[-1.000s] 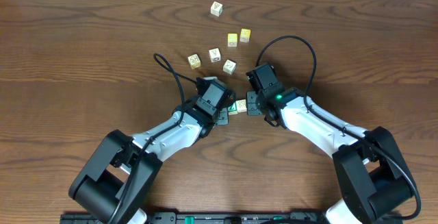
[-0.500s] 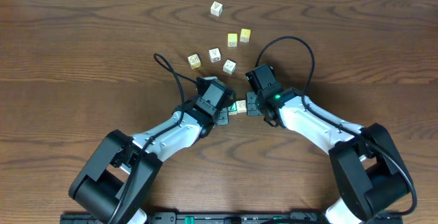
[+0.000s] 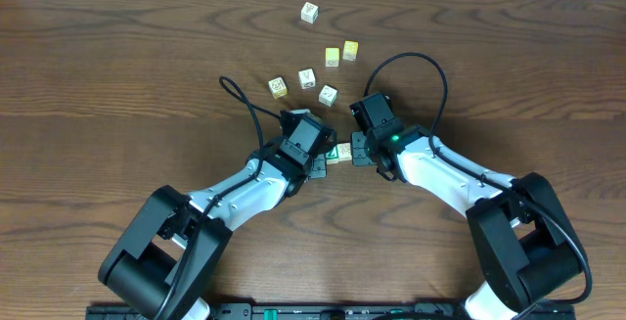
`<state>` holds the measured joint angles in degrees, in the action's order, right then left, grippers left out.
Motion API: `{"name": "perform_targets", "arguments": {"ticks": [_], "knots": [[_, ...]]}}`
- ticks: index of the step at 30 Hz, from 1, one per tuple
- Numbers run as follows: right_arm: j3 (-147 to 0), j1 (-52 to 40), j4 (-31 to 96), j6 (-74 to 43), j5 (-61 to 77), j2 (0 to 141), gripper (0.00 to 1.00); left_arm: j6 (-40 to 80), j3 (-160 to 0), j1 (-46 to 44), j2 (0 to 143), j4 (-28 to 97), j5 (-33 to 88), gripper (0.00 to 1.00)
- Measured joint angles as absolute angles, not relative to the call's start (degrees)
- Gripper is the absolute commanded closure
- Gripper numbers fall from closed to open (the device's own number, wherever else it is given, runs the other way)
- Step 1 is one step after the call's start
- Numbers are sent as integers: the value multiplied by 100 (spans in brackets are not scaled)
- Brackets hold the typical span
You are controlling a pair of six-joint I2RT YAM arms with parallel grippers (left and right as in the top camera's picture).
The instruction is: Lift 4 blocks
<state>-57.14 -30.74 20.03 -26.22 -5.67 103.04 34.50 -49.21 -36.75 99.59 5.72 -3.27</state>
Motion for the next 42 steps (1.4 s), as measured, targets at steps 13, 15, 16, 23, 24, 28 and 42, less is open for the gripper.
{"name": "perform_targets", "arguments": {"ticks": [13,15,16,23,24,28,42], "knots": [[-5714,-3074,1990,-2606,-589,10307,99,3452,-4921,-3675,9959,572,-327,93],[-5714,-3074,1990,-2606,-596,10307,99,3452,-4921,-3675,9959,572,-327,93],[-5714,-3072,1990,-2606,-600,10307,99,3452,-4921,-3675,9959,572,-327,93],[-5714,-3074,2049,-2606,-604,10307,99,3450,-4921,-3675,9959,569,-320,93],[-5714,-3074,2073,-2606,-607,10307,99,3448,-4921,-3675,9961,567,-318,93],[-5714,-3074,2150,-2606,-624,10307,99,3422,-4921,-3677,9959,548,-287,93],[-5714,-3074,2167,-2574,-631,10307,99,3315,-4921,-3682,9959,578,-281,92]]}}
